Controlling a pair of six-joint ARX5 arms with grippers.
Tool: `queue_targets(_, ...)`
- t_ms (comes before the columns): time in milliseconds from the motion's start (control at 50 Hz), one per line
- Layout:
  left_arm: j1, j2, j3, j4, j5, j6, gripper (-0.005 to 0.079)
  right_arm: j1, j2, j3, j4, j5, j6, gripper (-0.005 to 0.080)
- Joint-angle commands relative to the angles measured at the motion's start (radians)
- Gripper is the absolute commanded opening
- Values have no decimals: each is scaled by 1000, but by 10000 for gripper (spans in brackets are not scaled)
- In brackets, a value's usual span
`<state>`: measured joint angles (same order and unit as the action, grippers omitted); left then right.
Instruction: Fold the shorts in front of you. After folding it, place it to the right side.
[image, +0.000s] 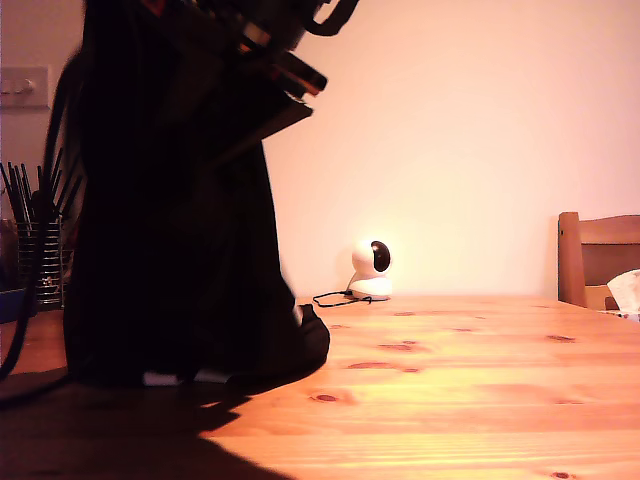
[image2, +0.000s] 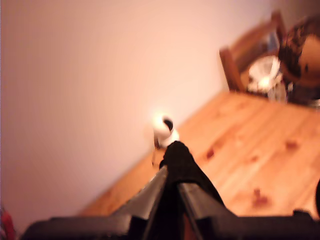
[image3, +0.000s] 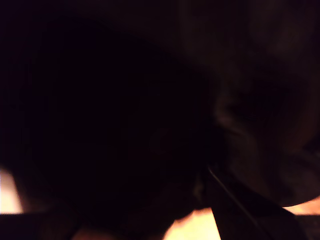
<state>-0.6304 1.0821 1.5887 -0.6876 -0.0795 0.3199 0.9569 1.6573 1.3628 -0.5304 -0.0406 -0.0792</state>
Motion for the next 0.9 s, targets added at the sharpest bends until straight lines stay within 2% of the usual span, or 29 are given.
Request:
queue_targets(0,-6,-8,37,5,0,-7,-24,3,3,-12,0,19,0,441)
queue_targets(180,-6,-8,84,-44,-1,-6,-24,3,3,-12,-7,58,-8,438)
queue_targets(240,-6,-8,92,-51,-5,-6,-24,3,3,-12,-14,66,-12,401)
queue_targets(320,-6,-8,100,-57,-9,-6,-24,3,3,-12,-30,76,-16,297)
queue_targets(440,-6,-8,120,-68,-14,-5,-24,2,3,-12,-55,77,-26,0)
queue_targets(460,-6,-8,124,-71,-17,-5,-24,2,3,-12,-58,78,-29,-24)
queue_targets(540,-6,-8,136,-87,-35,-5,-24,2,3,-12,-67,87,-29,-13)
queue_targets(760,-2,10,138,-222,-136,1,-23,-9,-23,-12,-164,227,-55,-13)
queue_targets(880,2,25,138,-233,-194,13,-23,-26,-70,-12,-222,316,-80,-13)
